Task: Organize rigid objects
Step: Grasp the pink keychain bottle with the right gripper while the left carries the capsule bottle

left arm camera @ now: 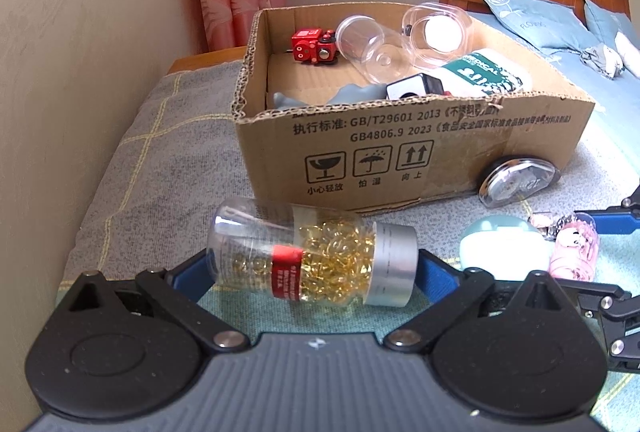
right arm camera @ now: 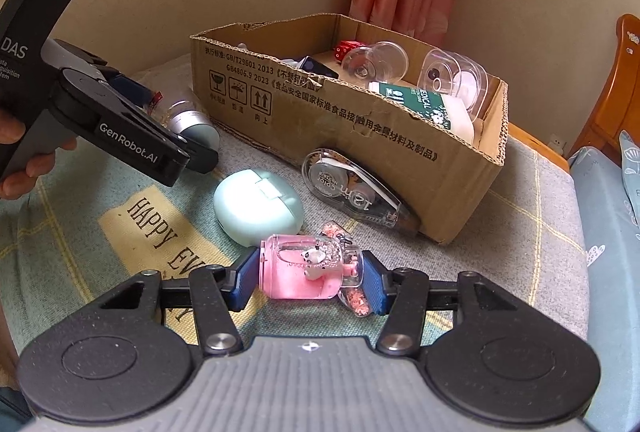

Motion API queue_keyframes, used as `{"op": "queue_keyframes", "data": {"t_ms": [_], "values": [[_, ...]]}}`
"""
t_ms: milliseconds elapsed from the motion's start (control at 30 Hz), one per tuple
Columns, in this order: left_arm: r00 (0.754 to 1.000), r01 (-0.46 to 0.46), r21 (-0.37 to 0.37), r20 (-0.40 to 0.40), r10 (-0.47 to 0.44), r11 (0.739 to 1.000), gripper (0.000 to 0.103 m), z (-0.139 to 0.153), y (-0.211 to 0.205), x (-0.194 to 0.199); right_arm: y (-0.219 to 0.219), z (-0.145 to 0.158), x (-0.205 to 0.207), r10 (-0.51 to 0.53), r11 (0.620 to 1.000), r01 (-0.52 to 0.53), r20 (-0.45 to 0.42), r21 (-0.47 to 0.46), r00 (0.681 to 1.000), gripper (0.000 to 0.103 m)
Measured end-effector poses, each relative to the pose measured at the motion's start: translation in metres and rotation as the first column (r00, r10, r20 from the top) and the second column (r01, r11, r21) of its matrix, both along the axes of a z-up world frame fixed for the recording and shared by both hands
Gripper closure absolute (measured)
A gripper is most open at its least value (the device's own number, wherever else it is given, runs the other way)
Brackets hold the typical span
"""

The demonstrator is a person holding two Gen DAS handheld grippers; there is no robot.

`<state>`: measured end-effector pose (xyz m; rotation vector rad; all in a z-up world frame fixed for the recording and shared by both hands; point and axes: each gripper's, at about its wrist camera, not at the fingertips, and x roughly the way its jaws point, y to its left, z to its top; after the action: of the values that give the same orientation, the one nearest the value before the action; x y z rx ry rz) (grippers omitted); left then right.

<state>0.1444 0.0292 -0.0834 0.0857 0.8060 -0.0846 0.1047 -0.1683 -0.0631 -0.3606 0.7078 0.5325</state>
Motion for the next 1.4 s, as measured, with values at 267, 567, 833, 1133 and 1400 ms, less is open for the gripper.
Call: {"op": "queue_keyframes", "data": {"t_ms": [267,567,833,1133,1400], "values": [[0.999,0.026,-0.015,-0.02,-0.026,1.0,0.007,0.0,0.005,-0.002,0.003,0.001,-0.001,-0.022,1.0,0.022,-0.004,-0.004,1.0,0.045],[0.993,0.113,0.014,-0.038,-0.113,0.993,0.007,0.018,0.003,-0.017,-0.001,0.009,-0.006,-0.027,1.0,0.027,-0.022,-0.007,0.999,0.047],[0.981,0.191,0.01,0.025,-0.191,0.982,0.007,0.065,-0.001,-0.028,-0.016,0.032,-0.017,-0.005,1.0,0.005,-0.019,0.0,1.0,0.047],[0.973,0.219,-0.001,0.077,-0.219,0.976,0.007,0.112,-0.01,0.014,-0.025,0.066,-0.018,0.001,0.998,0.0,-0.016,0.057,1.0,0.047],[0.976,0.216,0.039,0.002,-0.216,0.976,0.007,0.119,-0.019,0.079,-0.026,0.095,-0.009,0.018,0.999,-0.019,0.035,0.036,0.999,0.047]]}}
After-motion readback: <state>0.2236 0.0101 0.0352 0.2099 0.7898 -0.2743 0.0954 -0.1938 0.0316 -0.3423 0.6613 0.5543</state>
